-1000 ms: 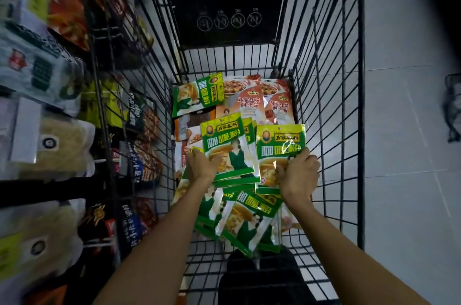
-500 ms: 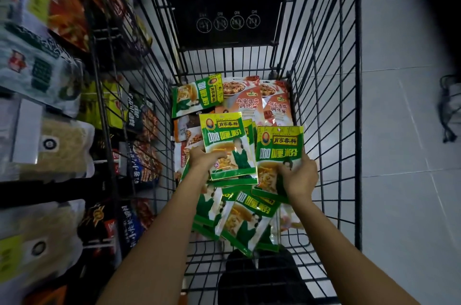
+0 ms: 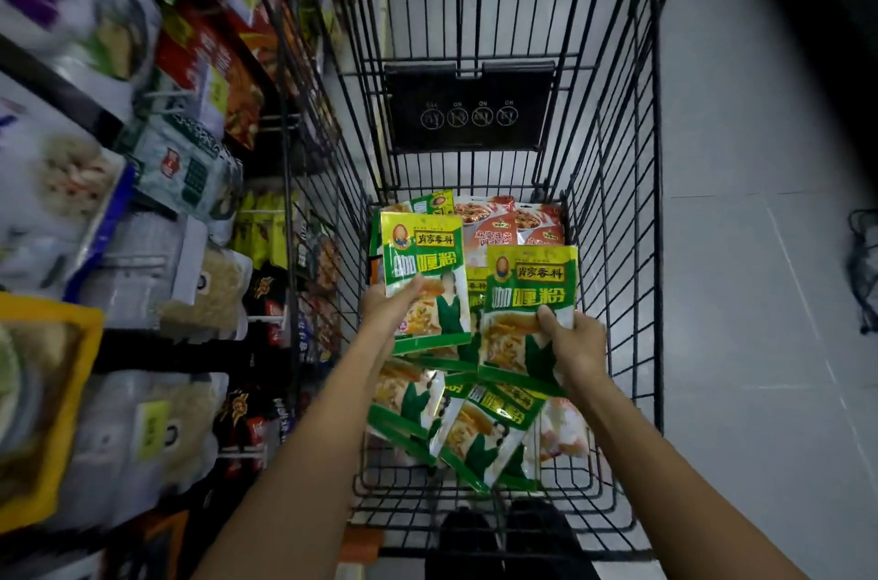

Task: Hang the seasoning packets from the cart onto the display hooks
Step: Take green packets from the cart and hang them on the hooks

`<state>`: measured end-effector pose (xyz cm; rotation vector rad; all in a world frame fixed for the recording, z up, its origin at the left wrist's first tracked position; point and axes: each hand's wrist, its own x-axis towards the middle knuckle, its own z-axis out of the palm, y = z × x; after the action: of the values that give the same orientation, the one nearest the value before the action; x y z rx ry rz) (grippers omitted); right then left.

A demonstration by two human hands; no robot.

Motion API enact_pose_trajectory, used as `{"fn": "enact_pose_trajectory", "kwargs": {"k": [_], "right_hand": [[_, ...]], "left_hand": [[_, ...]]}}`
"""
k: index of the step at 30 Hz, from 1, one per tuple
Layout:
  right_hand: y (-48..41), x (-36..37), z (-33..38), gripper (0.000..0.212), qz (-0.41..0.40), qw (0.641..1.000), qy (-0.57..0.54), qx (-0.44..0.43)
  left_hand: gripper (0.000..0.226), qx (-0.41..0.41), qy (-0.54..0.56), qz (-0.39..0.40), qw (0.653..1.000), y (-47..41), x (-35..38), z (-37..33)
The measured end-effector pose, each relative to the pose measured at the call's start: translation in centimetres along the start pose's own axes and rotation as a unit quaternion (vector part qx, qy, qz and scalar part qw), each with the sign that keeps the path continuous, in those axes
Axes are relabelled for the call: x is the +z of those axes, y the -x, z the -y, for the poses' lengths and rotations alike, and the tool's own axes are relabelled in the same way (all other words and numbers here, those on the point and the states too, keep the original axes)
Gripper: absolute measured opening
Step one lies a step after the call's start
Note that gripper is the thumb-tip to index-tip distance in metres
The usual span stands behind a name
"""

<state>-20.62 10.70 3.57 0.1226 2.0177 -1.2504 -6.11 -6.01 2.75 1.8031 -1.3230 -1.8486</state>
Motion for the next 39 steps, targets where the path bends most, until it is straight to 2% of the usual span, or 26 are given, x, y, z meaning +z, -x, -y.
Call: {"fn": "enact_pose_trajectory", "kwargs": {"k": [2, 4, 8, 9, 11, 13, 14, 16, 19, 20, 23, 26, 30, 33, 36, 37, 39], "right_hand": [[1.6, -0.1, 3.1, 0.020, 0.026, 0.999, -0.004, -0.030], [3.4, 0.0, 6.7, 0.022, 0.064, 0.996, -0.017, -0.060], [7.7, 0.5, 14.6, 0.019, 0.174, 0.977, -0.034, -0.119], [8.9, 0.7, 16.5, 0.020, 0.205, 0.968, -0.030, -0.139], [11.6, 1.1, 20.2, 0.022, 0.262, 0.947, -0.025, -0.185], [14.4, 1.4, 23.3, 0.025, 0.308, 0.920, -0.013, -0.240], [15.9, 1.6, 24.7, 0.028, 0.333, 0.905, -0.007, -0.265], [19.2, 1.9, 27.2, 0.035, 0.384, 0.872, -0.006, -0.302], [24.4, 2.3, 30.2, 0.042, 0.451, 0.819, 0.004, -0.354], [26.3, 2.4, 30.9, 0.046, 0.477, 0.799, -0.002, -0.367], [32.3, 2.4, 32.6, 0.063, 0.543, 0.741, -0.021, -0.395], [38.3, 2.2, 33.4, 0.059, 0.572, 0.700, -0.041, -0.425], [45.5, 2.7, 33.6, 0.051, 0.616, 0.646, -0.050, -0.448], [50.8, 3.5, 33.2, 0.046, 0.655, 0.604, -0.059, -0.450], [55.5, 4.1, 32.0, 0.051, 0.678, 0.569, -0.048, -0.462], [57.0, 4.2, 31.5, 0.053, 0.684, 0.557, -0.053, -0.469], [59.8, 4.4, 30.4, 0.057, 0.701, 0.527, -0.054, -0.477]], "left_hand": [[0.039, 0.044, 0.012, -0.029, 0.999, 2.5, -1.8, -3.0], [0.024, 0.099, 0.032, -0.050, 0.993, 5.5, -3.7, -6.1], [0.015, 0.219, 0.041, -0.118, 0.968, 12.3, -7.9, -12.1], [0.023, 0.246, 0.036, -0.153, 0.956, 14.3, -9.0, -13.5], [0.049, 0.296, 0.030, -0.222, 0.928, 18.4, -11.3, -16.0], [0.051, 0.350, 0.038, -0.260, 0.899, 22.8, -13.4, -18.0], [0.045, 0.365, 0.045, -0.276, 0.888, 25.1, -14.4, -18.9], [0.014, 0.405, 0.052, -0.336, 0.849, 29.9, -16.0, -20.3], [0.014, 0.457, 0.041, -0.421, 0.782, 37.3, -18.1, -21.6], [0.007, 0.469, 0.034, -0.437, 0.767, 39.9, -18.7, -21.8], [0.007, 0.494, 0.015, -0.477, 0.727, 47.2, -20.3, -21.8], [0.007, 0.503, 0.023, -0.528, 0.684, 53.7, -21.8, -21.4], [0.029, 0.489, 0.025, -0.591, 0.641, 61.4, -24.1, -19.8], [0.024, 0.463, 0.024, -0.639, 0.613, 66.7, -25.4, -17.9], [0.019, 0.446, 0.029, -0.677, 0.585, 71.5, -26.5, -15.7], [0.026, 0.441, 0.037, -0.687, 0.576, 73.0, -26.7, -15.1], [0.057, 0.426, 0.055, -0.710, 0.557, 75.6, -27.1, -13.7]]}}
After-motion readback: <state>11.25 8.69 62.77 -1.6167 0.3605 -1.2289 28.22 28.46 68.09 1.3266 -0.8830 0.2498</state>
